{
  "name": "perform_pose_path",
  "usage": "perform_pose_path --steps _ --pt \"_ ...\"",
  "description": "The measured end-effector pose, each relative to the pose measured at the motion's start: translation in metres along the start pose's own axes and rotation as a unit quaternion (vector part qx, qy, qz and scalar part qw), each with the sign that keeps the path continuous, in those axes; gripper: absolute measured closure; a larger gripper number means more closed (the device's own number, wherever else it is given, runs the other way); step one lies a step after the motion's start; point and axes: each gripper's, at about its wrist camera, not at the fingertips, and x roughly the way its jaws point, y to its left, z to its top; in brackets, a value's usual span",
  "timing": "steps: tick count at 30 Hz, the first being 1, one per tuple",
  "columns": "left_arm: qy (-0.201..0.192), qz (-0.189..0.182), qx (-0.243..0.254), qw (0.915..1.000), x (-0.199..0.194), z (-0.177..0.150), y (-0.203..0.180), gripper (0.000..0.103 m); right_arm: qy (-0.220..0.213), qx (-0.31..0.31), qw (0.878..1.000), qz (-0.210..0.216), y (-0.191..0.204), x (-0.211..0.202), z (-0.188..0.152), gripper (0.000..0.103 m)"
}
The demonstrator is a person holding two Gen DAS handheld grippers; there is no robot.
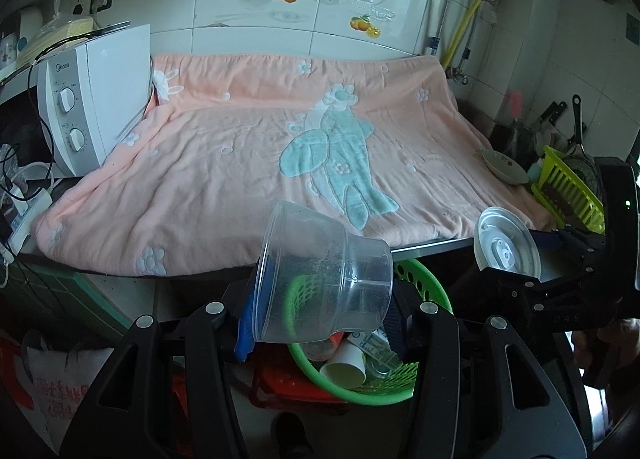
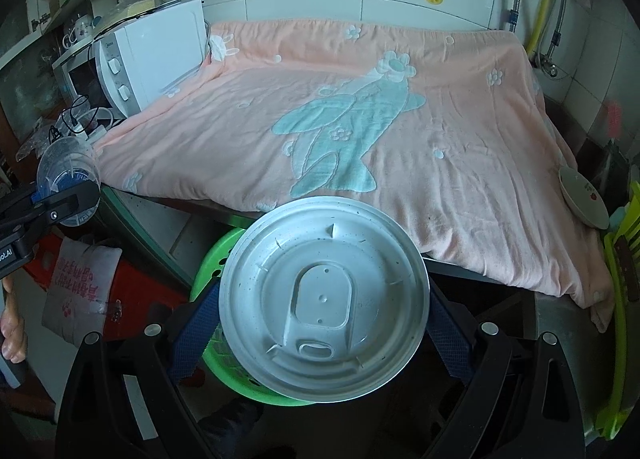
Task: Collect trash
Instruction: 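Open right tool to drop the lid while left tool drops the clear cup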
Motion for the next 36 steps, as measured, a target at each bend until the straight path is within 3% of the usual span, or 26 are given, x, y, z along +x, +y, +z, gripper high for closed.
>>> perform_pose_path --steps 16,36 --pt "0.014 -0.009 0.005 0.9998 0.009 -0.008 -0.007 0.053 0.012 -0.003 1.000 -0.004 0.002 0.020 -0.003 0.010" --pt "0.034 -0.028 0.021 0.9988 0.020 -0.016 -0.021 0.053 -0.005 0.005 1.000 -0.026 -0.001 -0.003 -0.007 0.009"
